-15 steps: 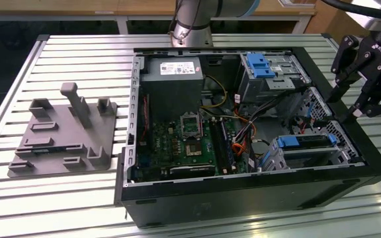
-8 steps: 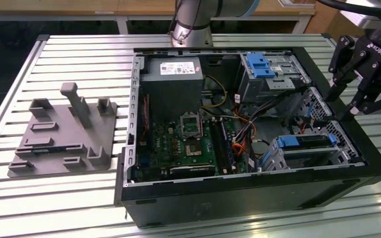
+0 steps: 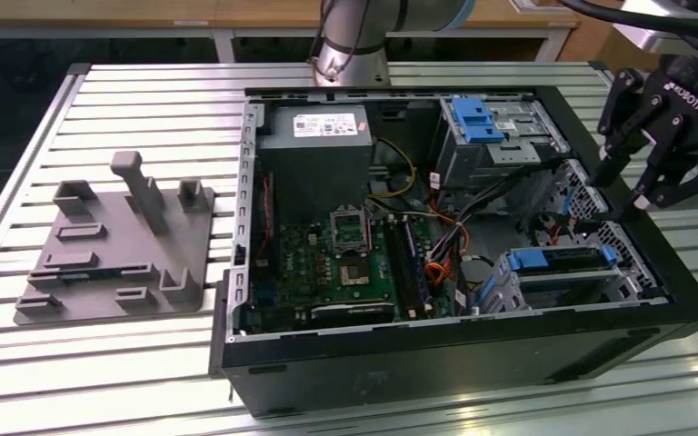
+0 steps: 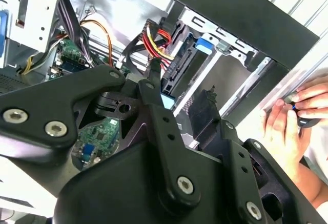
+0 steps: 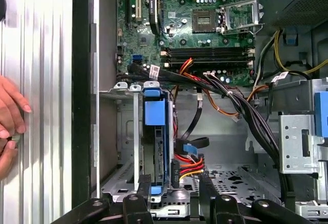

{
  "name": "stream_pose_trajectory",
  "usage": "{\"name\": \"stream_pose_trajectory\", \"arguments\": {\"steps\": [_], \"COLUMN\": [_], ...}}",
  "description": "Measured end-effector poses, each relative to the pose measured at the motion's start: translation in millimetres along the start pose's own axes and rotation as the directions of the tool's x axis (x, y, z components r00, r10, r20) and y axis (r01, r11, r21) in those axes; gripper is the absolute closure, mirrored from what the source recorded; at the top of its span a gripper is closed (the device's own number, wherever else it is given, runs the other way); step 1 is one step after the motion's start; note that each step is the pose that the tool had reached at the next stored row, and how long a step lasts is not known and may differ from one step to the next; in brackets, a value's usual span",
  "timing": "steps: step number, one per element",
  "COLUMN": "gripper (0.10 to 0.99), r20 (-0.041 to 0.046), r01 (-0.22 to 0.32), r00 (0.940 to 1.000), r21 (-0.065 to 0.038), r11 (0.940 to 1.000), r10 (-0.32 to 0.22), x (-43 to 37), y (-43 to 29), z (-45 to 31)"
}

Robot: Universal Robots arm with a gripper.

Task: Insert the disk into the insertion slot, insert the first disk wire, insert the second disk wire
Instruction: 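Insert the first disk wire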

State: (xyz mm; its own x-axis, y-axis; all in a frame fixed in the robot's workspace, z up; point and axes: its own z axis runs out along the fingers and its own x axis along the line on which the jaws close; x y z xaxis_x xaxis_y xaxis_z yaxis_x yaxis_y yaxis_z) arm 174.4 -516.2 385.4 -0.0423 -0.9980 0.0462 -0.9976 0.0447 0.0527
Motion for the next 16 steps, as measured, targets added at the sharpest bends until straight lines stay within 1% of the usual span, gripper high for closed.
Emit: {"name": "stream_pose_trajectory", "arguments": {"steps": [3,6,8,16], "gripper": [0.588,0.588,0.588,0.588], "r20": [-0.0037,-0.0083,-0.0131,-0.0424], "r01": [-0.005,-0.008,-0.010,-0.015], "r00": [1.0000,0.9999,0.9999,0.9990], "r21": [0.000,0.000,0.000,0.002], "r11": [1.0000,1.0000,0.9999,0.9999], "r10": [0.005,0.008,0.010,0.015], "x": [-3.5,-4.4,-4.6,-5.4], "y": [-0.3,-0.7,-0.8,-1.3], "z": [2.2,5.5,8.1,17.5]}}
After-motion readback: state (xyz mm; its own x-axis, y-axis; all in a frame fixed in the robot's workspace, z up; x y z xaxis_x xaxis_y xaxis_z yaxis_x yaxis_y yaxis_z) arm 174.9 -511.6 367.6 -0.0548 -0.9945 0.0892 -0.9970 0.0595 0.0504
